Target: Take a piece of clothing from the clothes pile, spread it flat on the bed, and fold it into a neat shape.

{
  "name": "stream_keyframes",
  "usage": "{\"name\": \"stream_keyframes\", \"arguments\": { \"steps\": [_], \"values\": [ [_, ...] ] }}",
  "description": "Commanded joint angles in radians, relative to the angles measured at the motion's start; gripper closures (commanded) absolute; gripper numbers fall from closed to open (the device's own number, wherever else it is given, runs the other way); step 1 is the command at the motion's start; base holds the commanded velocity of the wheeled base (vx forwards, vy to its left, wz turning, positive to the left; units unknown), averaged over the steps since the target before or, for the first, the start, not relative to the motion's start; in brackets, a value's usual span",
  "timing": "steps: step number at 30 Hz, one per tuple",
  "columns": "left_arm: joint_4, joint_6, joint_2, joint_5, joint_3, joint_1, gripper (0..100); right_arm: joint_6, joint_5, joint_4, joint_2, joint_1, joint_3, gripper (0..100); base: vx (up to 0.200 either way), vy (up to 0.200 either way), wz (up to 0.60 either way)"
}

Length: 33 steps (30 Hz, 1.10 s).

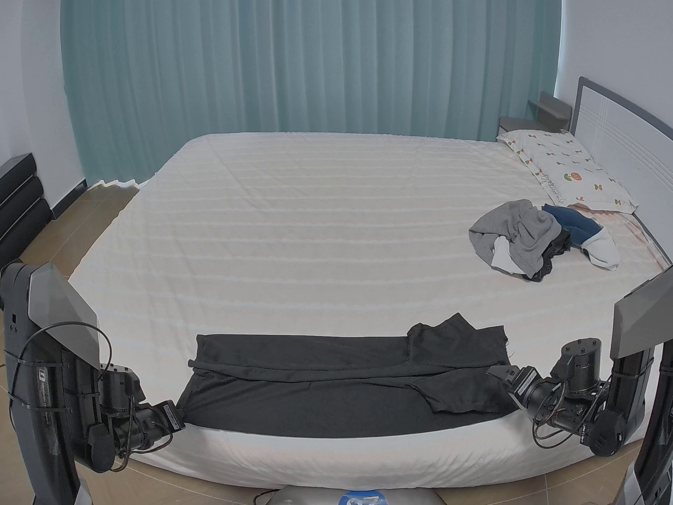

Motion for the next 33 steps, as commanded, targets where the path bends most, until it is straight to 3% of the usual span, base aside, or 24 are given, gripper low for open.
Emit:
{"name": "stream_keyframes", "arguments": {
  "steps": [1, 10, 17, 25, 30, 33],
  "values": [
    [-0.009, -0.002, -0.007, -0.002, -0.006, 0.004, 0, 0.0, 0.003, 0.0, 0.003, -0.001, 0.001, 0, 0.0, 0.0, 0.0],
    [0.001, -0.097, -0.154, -0.003, -0.125, 0.014, 0, 0.007, 0.005, -0.003, 0.003, -0.001, -0.001, 0, 0.0, 0.0, 0.0],
    [0.125, -0.148, -0.141, 0.01, -0.288, -0.026, 0, 0.011, 0.005, -0.06, 0.02, 0.005, 0.013, 0, 0.0, 0.0, 0.0],
    [0.383, -0.165, -0.076, 0.04, -0.616, -0.026, 0, 0.013, 0.005, -0.06, 0.043, 0.008, 0.012, 0, 0.0, 0.0, 0.0],
    [0.58, -0.165, -0.055, 0.029, -0.773, -0.037, 0, 0.013, 0.006, -0.062, 0.049, 0.008, 0.01, 0, 0.0, 0.0, 0.0],
    [0.611, -0.163, -0.024, 0.03, -0.819, -0.042, 0, 0.013, 0.006, -0.062, 0.059, 0.008, 0.007, 0, 0.0, 0.0, 0.0]
  ]
}}
